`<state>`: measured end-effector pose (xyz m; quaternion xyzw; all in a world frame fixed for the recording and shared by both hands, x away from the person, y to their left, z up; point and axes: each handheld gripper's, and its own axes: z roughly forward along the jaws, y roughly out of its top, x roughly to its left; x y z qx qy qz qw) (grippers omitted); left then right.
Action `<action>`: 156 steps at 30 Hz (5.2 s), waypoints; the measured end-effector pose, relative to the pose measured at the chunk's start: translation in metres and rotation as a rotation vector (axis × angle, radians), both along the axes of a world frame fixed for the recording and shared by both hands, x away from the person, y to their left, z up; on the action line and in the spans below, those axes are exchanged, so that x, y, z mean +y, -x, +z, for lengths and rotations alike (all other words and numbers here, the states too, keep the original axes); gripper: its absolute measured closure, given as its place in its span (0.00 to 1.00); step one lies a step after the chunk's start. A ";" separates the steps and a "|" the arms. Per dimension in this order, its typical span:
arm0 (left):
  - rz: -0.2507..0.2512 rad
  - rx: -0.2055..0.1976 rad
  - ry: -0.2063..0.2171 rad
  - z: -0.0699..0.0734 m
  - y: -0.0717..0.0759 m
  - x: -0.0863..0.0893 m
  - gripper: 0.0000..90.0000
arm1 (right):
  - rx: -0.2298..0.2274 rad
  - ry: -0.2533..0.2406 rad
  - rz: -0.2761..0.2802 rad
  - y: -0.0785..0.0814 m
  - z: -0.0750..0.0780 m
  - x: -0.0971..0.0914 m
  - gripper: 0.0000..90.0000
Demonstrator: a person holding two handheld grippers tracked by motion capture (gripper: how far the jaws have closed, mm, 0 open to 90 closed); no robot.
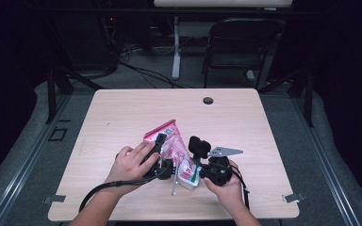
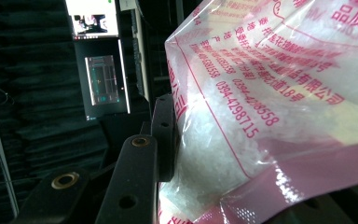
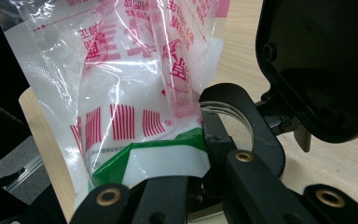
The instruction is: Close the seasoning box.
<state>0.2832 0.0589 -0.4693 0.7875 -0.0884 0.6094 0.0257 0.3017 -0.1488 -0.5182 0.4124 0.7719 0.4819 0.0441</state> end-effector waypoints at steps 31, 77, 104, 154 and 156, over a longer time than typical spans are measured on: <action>-0.020 0.004 0.014 0.001 0.000 0.004 0.83 | -0.026 0.001 -0.003 0.000 0.003 -0.001 0.96; -0.012 0.062 -0.012 -0.008 -0.004 0.011 0.83 | -0.127 0.034 -0.015 0.025 0.008 -0.008 0.84; -0.028 0.020 -0.021 -0.002 0.002 0.008 0.84 | -0.044 -0.021 -0.009 0.018 0.004 -0.014 1.00; -0.037 0.018 -0.002 -0.001 0.006 0.003 0.84 | -0.054 0.008 -0.045 0.014 0.003 -0.018 1.00; -0.037 0.013 -0.007 0.000 0.005 0.004 0.84 | -0.054 -0.001 -0.045 0.014 0.004 -0.018 1.00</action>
